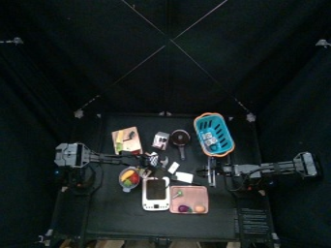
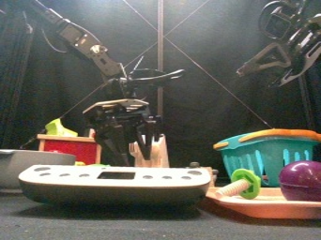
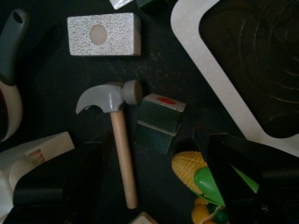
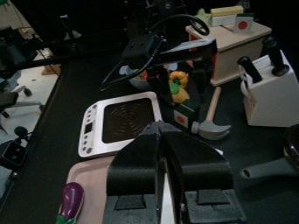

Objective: Grab green sushi half

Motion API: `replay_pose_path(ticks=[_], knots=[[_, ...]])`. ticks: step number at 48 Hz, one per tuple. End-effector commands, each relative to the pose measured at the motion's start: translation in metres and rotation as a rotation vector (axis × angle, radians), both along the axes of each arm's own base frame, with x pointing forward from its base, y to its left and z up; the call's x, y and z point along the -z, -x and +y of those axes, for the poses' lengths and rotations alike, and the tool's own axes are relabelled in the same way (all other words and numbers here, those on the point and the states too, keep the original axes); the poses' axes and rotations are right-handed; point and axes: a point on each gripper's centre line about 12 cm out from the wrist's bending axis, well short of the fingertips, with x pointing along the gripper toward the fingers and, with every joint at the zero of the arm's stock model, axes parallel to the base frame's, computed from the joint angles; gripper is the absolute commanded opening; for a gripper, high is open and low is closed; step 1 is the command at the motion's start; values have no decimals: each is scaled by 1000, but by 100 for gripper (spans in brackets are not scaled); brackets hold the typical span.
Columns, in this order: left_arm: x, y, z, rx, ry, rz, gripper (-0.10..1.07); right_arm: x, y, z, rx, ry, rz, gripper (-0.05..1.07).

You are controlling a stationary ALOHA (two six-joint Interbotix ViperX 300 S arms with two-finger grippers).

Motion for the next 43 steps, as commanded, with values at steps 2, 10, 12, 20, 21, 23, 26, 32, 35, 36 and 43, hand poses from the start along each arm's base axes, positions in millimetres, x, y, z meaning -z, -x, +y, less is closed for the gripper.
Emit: replay_pose_path(ticks=[2, 10, 12, 20, 21, 23, 26, 32, 35, 36, 43], knots=[[-6, -7, 1, 3, 10, -25, 104, -4, -1, 1, -4, -1, -15, 1], [0, -8, 3, 12, 13, -16, 103, -2, -1, 2, -8, -3, -9, 1], [1, -9, 3, 15, 13, -20, 103, -2, -1, 2, -8, -1, -9, 1], [6, -10, 6, 17, 8, -18, 101, 0, 1, 2, -10, -1, -5, 1], [6, -10, 7, 15, 8, -19, 100, 0, 1, 2, -10, -1, -5, 1], [8, -10, 8, 12, 8, -16, 99, 1, 1, 2, -10, -1, -2, 1], [9, -11, 10, 9, 8, -16, 96, 1, 1, 2, -9, -3, -2, 1], [10, -10, 10, 9, 8, -13, 90, 1, 1, 2, -7, -9, -1, 1], [10, -10, 10, 9, 8, -13, 87, 2, 1, 2, -5, -13, 2, 1], [10, -10, 10, 9, 8, -12, 86, 2, 1, 2, -5, -13, 2, 1], [13, -11, 10, 9, 9, -6, 80, 3, 2, 2, -3, -20, 3, 1]])
